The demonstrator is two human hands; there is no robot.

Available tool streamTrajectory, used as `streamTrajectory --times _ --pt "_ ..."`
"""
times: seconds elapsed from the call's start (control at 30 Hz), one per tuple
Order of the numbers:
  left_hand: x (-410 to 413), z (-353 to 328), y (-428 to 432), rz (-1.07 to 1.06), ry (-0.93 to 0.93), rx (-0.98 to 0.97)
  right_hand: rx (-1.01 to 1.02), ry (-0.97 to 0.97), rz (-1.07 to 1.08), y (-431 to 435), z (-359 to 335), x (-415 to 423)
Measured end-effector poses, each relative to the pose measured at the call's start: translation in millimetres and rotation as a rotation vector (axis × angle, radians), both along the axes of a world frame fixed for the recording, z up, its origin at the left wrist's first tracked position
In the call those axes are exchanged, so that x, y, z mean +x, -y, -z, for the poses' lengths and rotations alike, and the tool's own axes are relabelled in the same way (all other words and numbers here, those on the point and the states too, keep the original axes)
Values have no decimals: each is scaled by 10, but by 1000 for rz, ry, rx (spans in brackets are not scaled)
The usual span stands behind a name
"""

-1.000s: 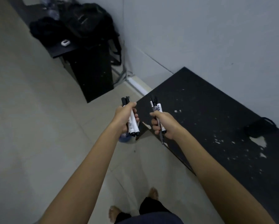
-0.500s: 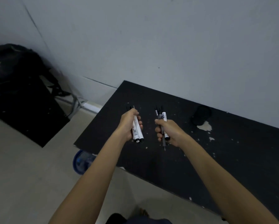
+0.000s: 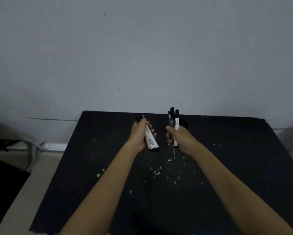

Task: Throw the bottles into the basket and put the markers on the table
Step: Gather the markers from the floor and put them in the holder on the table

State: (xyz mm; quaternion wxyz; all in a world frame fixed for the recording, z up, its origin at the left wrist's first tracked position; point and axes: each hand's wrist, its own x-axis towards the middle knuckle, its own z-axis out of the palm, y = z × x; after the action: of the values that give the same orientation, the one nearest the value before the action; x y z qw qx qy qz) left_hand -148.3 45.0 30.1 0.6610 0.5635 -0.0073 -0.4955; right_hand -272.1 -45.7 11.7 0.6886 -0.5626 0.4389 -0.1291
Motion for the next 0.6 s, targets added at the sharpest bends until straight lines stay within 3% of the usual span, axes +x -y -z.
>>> streamTrajectory --times 0.27,0.6 --pt "100 206 1010 -6 -16 -13 46 31 225 861 163 -68" --pt "-40 916 2023 -80 197 0 26 24 309 1654 707 -146"
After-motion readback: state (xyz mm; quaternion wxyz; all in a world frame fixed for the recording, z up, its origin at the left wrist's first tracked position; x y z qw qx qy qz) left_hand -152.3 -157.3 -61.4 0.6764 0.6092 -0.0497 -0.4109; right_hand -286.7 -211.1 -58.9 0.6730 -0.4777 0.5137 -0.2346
